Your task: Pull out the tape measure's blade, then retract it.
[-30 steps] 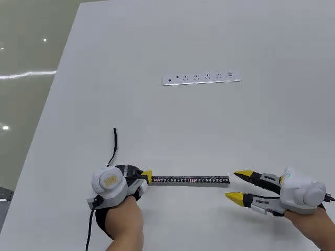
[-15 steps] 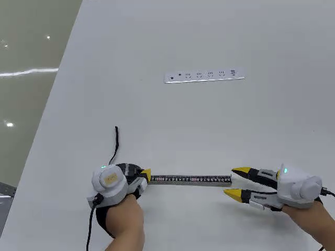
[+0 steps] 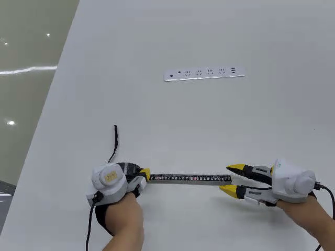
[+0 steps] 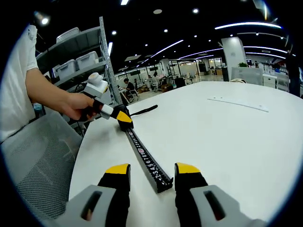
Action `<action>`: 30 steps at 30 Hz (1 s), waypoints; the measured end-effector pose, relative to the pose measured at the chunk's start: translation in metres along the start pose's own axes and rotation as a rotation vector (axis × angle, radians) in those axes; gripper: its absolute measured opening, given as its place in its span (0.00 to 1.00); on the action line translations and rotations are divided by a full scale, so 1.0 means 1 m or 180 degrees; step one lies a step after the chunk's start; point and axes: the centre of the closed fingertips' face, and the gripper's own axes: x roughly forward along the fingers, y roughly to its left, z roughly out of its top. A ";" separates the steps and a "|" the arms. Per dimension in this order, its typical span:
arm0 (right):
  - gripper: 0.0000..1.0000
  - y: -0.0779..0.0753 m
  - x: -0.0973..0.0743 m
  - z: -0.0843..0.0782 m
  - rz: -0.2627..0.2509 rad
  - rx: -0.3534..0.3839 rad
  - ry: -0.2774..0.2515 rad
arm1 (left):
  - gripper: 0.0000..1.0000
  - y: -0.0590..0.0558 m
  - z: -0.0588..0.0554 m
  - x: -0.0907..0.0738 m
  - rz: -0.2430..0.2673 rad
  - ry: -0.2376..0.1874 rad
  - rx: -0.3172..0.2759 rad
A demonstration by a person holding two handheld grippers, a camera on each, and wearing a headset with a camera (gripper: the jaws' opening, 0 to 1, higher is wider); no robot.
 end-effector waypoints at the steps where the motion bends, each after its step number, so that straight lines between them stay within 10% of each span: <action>1: 0.37 0.000 0.000 0.001 0.0005 0.0007 -0.0008 | 0.69 0.000 0.000 0.000 0.0007 -0.0008 -0.0025; 30: 0.31 -0.002 0.004 -0.008 0.0059 0.0000 0.0093 | 0.69 0.002 -0.001 0.002 0.0031 -0.0004 -0.0042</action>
